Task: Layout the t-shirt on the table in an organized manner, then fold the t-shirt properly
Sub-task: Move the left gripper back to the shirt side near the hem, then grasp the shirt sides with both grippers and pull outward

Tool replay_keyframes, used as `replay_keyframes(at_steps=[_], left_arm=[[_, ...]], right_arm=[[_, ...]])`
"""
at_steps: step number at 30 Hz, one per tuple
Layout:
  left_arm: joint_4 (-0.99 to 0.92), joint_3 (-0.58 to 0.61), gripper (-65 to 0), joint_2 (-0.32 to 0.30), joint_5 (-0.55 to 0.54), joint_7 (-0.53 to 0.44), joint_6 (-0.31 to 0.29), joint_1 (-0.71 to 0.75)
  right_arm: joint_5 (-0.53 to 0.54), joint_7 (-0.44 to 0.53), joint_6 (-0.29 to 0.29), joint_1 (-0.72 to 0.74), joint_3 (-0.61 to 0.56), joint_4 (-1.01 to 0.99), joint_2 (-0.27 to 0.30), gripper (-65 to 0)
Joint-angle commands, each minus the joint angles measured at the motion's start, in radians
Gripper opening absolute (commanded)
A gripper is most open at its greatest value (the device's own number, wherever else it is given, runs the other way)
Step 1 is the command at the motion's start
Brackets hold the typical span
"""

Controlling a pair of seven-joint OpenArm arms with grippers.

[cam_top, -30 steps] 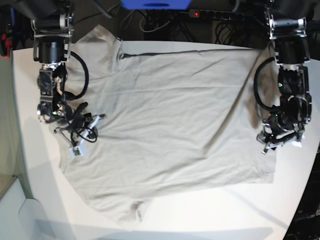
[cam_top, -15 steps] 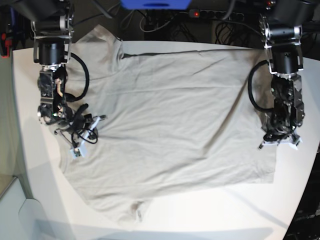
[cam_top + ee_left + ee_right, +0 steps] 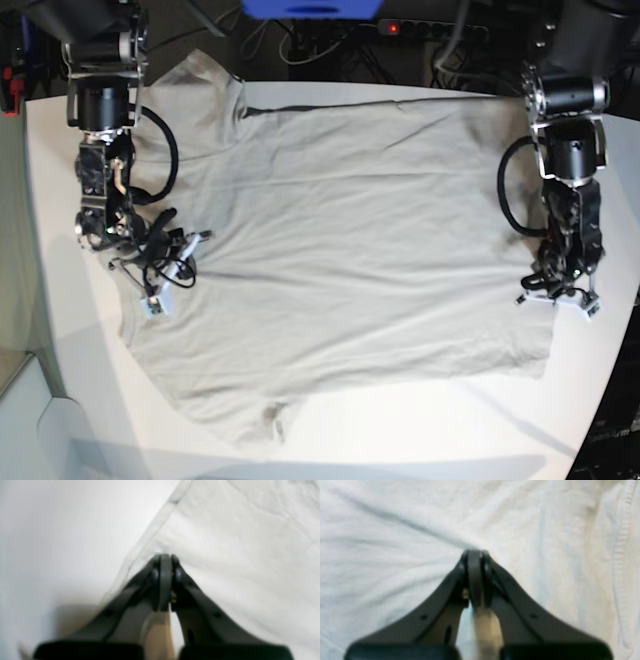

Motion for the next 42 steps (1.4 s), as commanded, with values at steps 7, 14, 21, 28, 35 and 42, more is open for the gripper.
replay_keyframes(at_steps=[7,14,21,28,35,42], left_arm=[[-0.021,-0.001,-65.0,-0.013,0.104,-0.070,-0.006,-0.076],[-0.021,-0.001,-65.0,-0.012,0.117,-0.131,-0.006,-0.076],[0.071,-0.009,-65.0,-0.010,0.075,-0.060,-0.006,-0.070],[0.201,-0.001,-65.0,-0.012,-0.067,-0.007,-0.006,-0.039],[0.072,0.000,-65.0,0.022,-0.066,-0.031,-0.006,-0.044],[-0.057,0.042,-65.0,0.022,-0.009,-0.151,-0.006,-0.065]], right_arm=[[-0.027,-0.043,-0.011,0.005,-0.001,0.001,0.007,-63.9],[-0.026,-0.044,-0.011,-0.004,0.001,0.008,0.006,-63.9],[-0.023,-0.041,-0.010,-0.041,0.008,0.183,0.012,-63.9],[-0.026,-0.046,-0.010,-0.097,0.008,0.395,0.006,-63.9],[-0.026,-0.046,-0.010,-0.158,0.082,0.505,0.009,-63.7],[-0.026,-0.047,-0.010,-0.182,0.159,0.518,0.007,-63.7]])
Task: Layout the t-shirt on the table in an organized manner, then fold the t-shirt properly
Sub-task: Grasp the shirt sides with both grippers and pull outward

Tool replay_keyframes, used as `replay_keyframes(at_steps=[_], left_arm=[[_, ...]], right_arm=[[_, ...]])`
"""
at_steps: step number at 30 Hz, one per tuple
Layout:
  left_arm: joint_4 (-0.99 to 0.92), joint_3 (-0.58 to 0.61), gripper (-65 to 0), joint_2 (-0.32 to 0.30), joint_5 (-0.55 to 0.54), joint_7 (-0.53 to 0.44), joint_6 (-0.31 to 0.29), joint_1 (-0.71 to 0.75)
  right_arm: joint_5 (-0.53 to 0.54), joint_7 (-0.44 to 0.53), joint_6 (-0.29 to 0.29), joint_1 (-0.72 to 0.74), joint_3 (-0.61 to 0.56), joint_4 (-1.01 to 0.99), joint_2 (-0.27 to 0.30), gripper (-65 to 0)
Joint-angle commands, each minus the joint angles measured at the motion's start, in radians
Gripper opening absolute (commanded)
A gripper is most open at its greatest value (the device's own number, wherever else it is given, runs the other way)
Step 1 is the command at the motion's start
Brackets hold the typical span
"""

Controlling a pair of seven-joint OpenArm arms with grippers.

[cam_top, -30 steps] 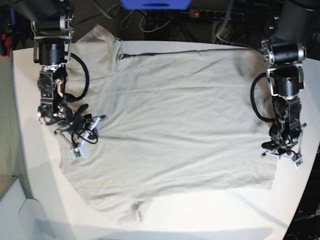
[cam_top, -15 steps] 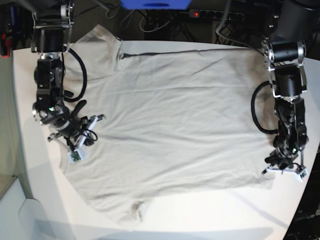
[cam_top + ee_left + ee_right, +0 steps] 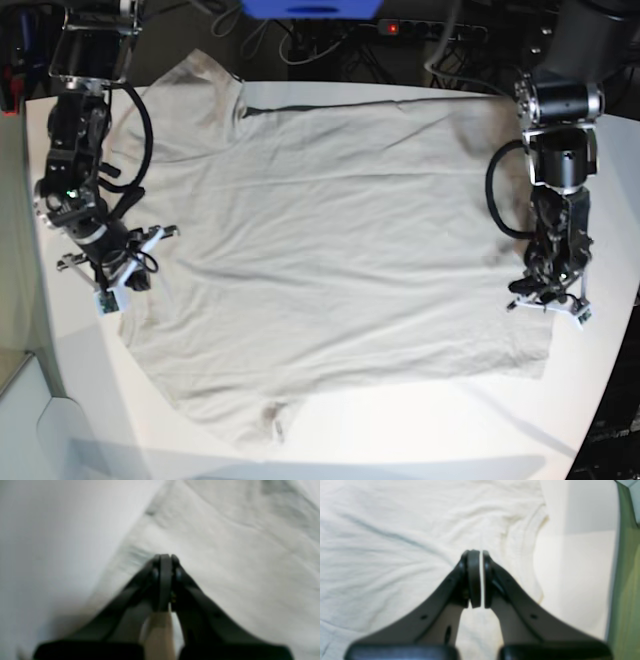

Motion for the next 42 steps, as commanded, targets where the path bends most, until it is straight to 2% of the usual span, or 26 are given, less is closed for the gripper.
replay_keyframes(at_steps=[1,7,12,18,23,29,33,37,42], left_arm=[[-0.004,0.014,-65.0,-0.008,0.014,-0.019,-0.005,-0.039],[-0.102,0.063,-65.0,-0.002,0.033,-0.107,-0.005,-0.070],[-0.245,0.175,-64.9,-0.007,0.033,-0.196,-0.006,-0.154],[-0.403,0.316,-64.9,-0.008,0.033,-0.349,-0.006,-0.261],[-0.470,0.325,-64.9,-0.011,0.033,-0.363,-0.006,-0.326],[-0.408,0.321,-65.0,-0.028,0.023,-0.355,-0.006,-0.329],[-0.309,0.319,-65.0,-0.030,0.022,-0.253,-0.006,-0.292],[-0.144,0.308,-65.0,-0.030,0.007,-0.147,-0.005,-0.225],[0.152,0.179,-65.0,-0.047,-0.072,0.053,0.002,-0.073]], right_arm=[[0.008,0.021,-0.011,0.011,0.005,0.018,0.008,-63.7],[0.008,0.021,-0.011,0.005,0.007,0.018,0.009,-63.7],[0.010,0.021,-0.009,0.005,0.007,0.018,0.008,-63.7],[0.010,0.021,-0.009,0.004,0.004,0.018,0.008,-63.7],[0.010,0.021,-0.009,0.004,0.004,0.018,0.009,-63.7],[0.010,0.021,-0.008,0.011,-0.001,0.018,0.012,-63.6],[0.010,0.022,-0.008,0.045,-0.006,0.003,0.012,-63.5],[0.008,0.022,-0.008,0.145,-0.009,-0.121,0.012,-63.5],[0.008,0.031,-0.008,0.301,-0.038,-0.330,0.052,-63.7]])
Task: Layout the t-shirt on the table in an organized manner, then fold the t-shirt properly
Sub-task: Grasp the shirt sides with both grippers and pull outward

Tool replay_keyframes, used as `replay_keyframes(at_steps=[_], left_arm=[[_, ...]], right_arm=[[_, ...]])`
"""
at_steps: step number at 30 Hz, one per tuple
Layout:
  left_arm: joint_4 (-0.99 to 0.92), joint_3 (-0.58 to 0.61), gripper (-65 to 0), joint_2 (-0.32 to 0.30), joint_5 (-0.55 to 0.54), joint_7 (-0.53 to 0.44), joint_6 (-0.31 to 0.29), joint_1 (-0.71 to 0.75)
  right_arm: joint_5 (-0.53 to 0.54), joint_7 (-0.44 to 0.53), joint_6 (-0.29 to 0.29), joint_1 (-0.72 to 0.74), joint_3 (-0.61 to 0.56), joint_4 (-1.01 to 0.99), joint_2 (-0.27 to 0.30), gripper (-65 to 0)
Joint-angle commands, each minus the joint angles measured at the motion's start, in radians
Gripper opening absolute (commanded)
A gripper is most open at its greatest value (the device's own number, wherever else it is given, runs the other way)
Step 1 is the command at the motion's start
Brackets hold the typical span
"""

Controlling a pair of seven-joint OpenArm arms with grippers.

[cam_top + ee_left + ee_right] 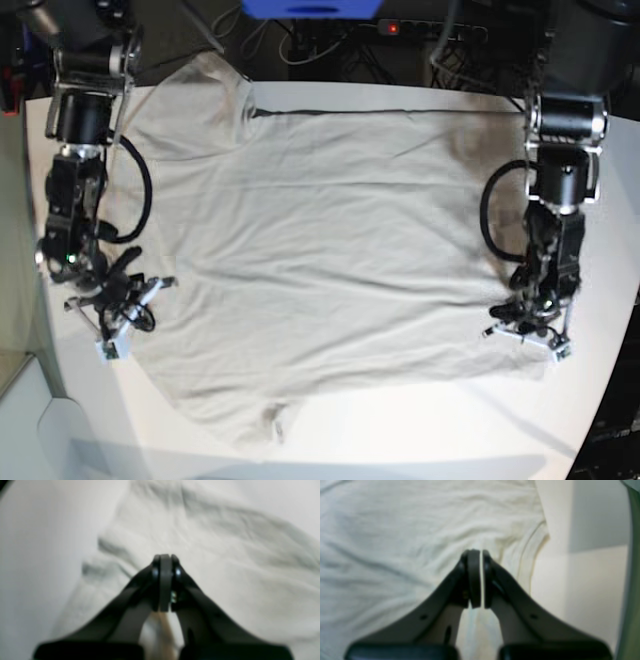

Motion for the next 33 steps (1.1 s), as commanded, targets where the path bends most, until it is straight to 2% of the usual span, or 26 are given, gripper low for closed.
replay_keyframes(at_steps=[1,5,8,11,18,22,25,28,33], left_arm=[[0.089,-0.036,-65.0,-0.023,0.004,0.003,0.003,-0.005],[0.386,-0.177,-65.0,-0.012,0.006,0.172,0.006,0.181],[0.538,-0.276,-65.0,0.031,0.009,0.258,0.006,0.308],[0.614,-0.338,-65.0,0.057,0.009,0.296,0.006,0.415],[0.615,-0.352,-65.0,0.075,0.009,0.290,-0.002,0.543],[0.554,-0.352,-65.0,0.075,0.009,0.288,-0.002,0.543],[0.491,-0.345,-65.0,0.072,0.009,0.238,-0.003,0.541],[0.443,-0.344,-65.0,0.068,0.009,0.196,-0.003,0.541],[0.413,-0.344,-65.0,0.066,0.009,0.187,-0.003,0.540]], right_arm=[[0.001,0.021,-0.008,0.058,-0.004,-0.022,0.016,-63.8],[0.001,0.053,-0.008,0.128,-0.007,-0.151,0.034,-63.8],[0.001,0.102,-0.008,0.142,-0.008,-0.206,0.034,-63.6],[0.001,0.130,-0.008,0.138,-0.011,-0.210,0.031,-63.5],[0.001,0.179,-0.008,0.139,-0.076,-0.281,0.030,-63.7],[0.001,0.234,-0.008,0.138,-0.076,-0.350,0.030,-63.6],[0.001,0.280,-0.008,0.136,-0.077,-0.399,0.030,-63.5],[0.001,0.288,-0.008,0.136,-0.077,-0.428,0.033,-63.7],[0.000,0.288,-0.008,0.116,-0.079,-0.421,0.038,-63.7]])
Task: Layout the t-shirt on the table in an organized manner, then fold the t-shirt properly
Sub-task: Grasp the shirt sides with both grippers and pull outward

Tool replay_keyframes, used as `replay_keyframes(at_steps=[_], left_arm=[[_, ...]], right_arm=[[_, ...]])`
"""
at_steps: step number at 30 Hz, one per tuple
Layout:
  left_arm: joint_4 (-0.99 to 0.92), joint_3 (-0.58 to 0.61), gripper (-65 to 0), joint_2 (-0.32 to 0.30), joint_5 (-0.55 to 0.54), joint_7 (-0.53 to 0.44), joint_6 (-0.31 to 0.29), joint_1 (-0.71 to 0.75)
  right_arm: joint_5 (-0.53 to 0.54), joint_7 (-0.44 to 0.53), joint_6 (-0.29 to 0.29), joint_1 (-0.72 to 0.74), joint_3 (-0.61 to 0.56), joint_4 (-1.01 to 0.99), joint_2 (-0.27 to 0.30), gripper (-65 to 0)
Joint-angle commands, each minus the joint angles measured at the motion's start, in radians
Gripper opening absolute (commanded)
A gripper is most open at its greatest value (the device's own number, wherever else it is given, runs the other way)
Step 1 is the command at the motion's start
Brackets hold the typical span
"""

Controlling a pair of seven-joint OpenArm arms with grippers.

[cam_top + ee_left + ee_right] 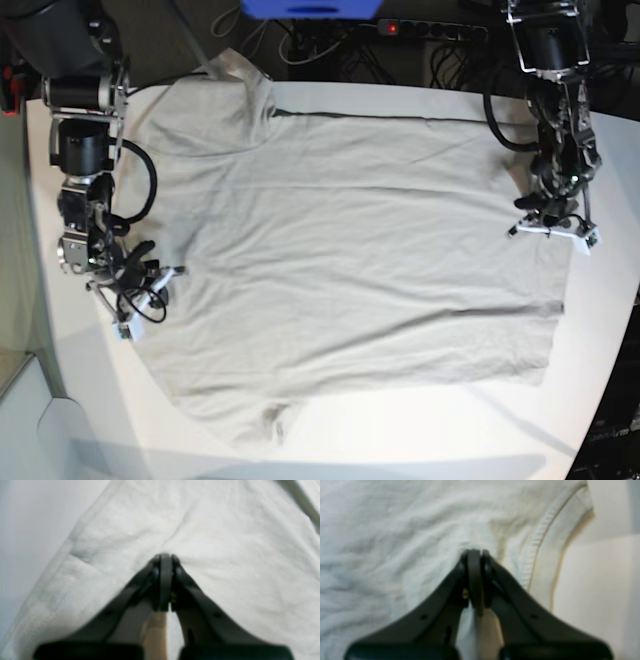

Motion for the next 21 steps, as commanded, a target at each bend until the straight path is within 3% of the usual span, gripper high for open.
replay_keyframes(at_steps=[1,12,21], left_arm=[[-0.028,0.000,-65.0,-0.005,0.016,0.089,0.029,0.015],[-0.033,0.000,-65.0,-0.025,0.112,0.090,0.029,-0.066],[-0.025,0.000,-65.0,-0.025,0.104,0.093,0.029,-0.074]], right_arm=[[0.011,0.017,-0.008,0.016,0.002,0.018,0.015,-63.7],[0.011,0.019,-0.008,-0.070,0.005,0.018,0.026,-63.9],[0.012,0.017,-0.008,-0.105,0.010,0.018,0.041,-63.9]])
